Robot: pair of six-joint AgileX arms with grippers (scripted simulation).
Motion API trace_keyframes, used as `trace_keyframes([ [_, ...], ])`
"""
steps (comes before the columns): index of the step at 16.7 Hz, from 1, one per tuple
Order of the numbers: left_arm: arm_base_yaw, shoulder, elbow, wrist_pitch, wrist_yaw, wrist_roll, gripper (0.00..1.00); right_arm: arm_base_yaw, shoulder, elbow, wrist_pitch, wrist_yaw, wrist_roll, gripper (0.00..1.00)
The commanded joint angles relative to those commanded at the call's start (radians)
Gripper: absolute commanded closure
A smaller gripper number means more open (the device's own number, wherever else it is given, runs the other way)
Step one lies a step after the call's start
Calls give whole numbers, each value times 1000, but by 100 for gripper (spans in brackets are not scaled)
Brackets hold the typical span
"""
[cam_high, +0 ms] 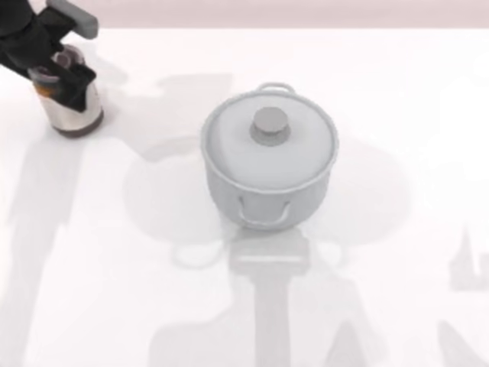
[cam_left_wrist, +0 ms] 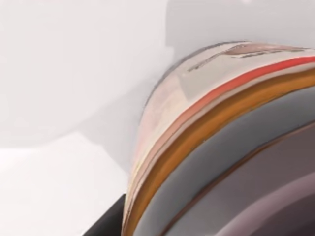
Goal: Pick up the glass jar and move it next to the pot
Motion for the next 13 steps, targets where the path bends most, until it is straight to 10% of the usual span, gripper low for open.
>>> trace_keyframes([
  [8,0,0,0,0,0,0,98,0,0,0,0,0,0,0],
  [13,0,0,0,0,0,0,100,0,0,0,0,0,0,0],
])
